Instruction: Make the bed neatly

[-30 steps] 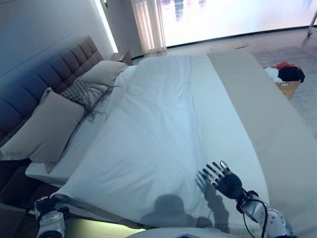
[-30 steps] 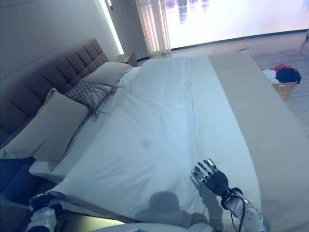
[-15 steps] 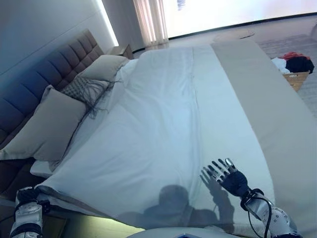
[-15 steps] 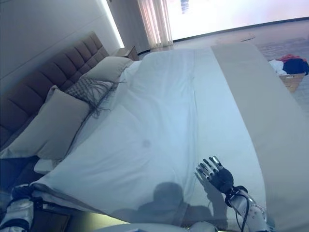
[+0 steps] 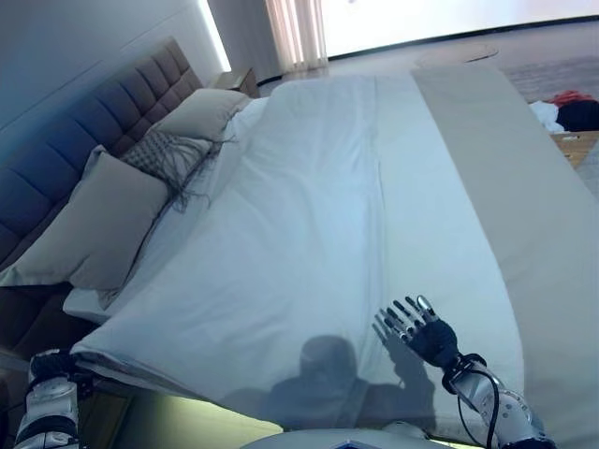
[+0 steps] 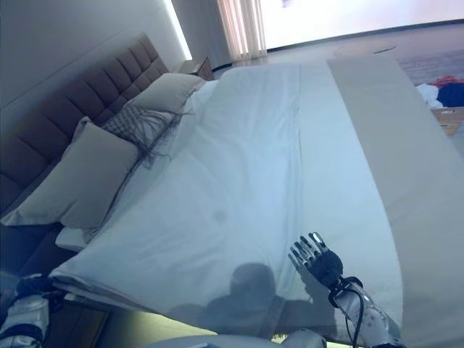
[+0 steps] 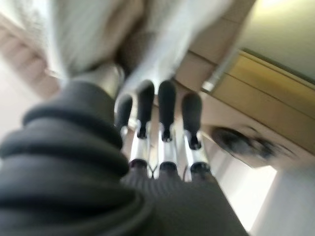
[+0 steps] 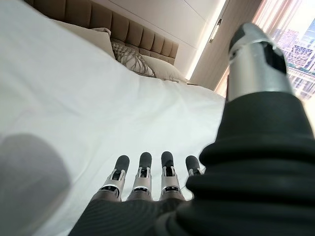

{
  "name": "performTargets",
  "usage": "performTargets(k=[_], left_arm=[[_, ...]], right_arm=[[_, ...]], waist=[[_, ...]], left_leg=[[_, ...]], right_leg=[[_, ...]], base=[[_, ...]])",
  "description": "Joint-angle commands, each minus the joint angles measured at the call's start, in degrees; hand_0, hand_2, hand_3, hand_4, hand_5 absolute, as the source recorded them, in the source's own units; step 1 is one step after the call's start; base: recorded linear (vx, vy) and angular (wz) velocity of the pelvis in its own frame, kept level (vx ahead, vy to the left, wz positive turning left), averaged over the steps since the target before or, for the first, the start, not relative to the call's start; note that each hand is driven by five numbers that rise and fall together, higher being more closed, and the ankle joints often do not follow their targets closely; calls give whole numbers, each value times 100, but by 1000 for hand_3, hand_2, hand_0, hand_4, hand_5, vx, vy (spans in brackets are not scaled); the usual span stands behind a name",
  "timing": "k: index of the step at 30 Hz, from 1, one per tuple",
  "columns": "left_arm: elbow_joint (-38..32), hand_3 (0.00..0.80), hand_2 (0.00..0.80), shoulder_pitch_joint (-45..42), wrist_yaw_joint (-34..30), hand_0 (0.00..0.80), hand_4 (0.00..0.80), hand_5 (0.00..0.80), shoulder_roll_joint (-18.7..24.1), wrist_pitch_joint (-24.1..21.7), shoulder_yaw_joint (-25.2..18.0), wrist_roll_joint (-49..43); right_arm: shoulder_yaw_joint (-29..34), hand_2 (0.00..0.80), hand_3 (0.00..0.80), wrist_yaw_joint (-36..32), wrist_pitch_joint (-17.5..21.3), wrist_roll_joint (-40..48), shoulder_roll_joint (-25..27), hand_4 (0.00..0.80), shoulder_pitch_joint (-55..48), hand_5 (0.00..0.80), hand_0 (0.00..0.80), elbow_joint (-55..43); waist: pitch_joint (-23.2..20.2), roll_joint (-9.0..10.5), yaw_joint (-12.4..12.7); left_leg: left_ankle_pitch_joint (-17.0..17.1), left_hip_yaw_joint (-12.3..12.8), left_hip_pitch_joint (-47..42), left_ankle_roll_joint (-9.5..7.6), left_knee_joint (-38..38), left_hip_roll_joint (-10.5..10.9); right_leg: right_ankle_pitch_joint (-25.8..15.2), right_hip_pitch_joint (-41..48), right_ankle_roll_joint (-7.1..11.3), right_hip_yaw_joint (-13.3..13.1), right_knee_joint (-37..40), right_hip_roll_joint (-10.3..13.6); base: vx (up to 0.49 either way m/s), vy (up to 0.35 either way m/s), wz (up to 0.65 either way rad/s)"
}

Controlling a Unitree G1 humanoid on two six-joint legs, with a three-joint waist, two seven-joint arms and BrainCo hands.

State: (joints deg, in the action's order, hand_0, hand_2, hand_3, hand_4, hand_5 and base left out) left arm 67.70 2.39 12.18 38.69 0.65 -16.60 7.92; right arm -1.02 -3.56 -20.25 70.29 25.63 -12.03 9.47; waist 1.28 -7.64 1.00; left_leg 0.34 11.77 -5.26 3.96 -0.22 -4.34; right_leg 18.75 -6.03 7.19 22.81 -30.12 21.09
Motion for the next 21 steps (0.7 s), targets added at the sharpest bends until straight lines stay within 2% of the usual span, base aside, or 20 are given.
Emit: performTargets(k=[1, 9, 14, 16, 18, 20, 21], left_arm=[[36, 0, 0, -116, 390, 0, 0, 0, 940, -355, -305, 232], [340, 0, 0, -252, 420, 0, 0, 0, 66, -982, -164, 741], [179, 0, 0, -398, 529, 0, 0, 0, -436, -1458, -76, 710], [-139, 0, 0, -423, 482, 0, 0, 0, -509, -1664, -63, 720], [-569, 0, 0, -450, 137, 0, 0, 0, -520, -1843, -121, 902], [-1167, 0, 0, -477, -129, 0, 0, 0, -579, -1828, -122, 966], [-1701, 0, 0, -530, -428, 0, 0, 0, -692, -1863, -46, 1070]], right_arm=[[-57, 0, 0, -16, 279, 221, -556, 0, 369, 0, 0, -19], [-129, 0, 0, -79, 364, 182, -758, 0, 371, 0, 0, 140], [-92, 0, 0, -70, 402, 114, -906, 0, 359, 0, 0, 153], [-92, 0, 0, -63, 470, 61, -947, 0, 349, 0, 0, 116], [-86, 0, 0, -96, 603, -75, -980, 0, 338, 0, 0, 76], [-77, 0, 0, -134, 811, -220, -1026, 0, 321, 0, 0, 46], [-46, 0, 0, -148, 1044, -376, -1066, 0, 305, 0, 0, 24]], waist=[[5, 510, 428], [18, 667, 445], [34, 749, 486], [46, 771, 505], [63, 782, 532], [92, 801, 586], [116, 817, 652]], left_leg=[[104, -105, 129, -261, -86, 313], [45, -51, 121, -240, 13, 182], [4, -35, 143, -256, 86, 163], [-23, -33, 145, -263, 111, 160], [-55, -35, 158, -268, 146, 155], [-86, -37, 181, -278, 178, 148], [-105, -56, 219, -285, 212, 146]], right_leg=[[-2757, 741, 713, -123, 2238, 361], [-2623, 804, 630, -94, 2271, 251], [-2608, 786, 605, -97, 2251, 243], [-2604, 777, 595, -106, 2239, 245], [-2594, 765, 584, -120, 2237, 239], [-2596, 754, 584, -122, 2255, 232], [-2603, 746, 587, -117, 2279, 221]], base=[[-8, -112, 38], [15, -78, 17], [11, -26, 1], [0, 0, 0], [-17, -46, -1], [-40, -74, -1], [-50, -85, 0]])
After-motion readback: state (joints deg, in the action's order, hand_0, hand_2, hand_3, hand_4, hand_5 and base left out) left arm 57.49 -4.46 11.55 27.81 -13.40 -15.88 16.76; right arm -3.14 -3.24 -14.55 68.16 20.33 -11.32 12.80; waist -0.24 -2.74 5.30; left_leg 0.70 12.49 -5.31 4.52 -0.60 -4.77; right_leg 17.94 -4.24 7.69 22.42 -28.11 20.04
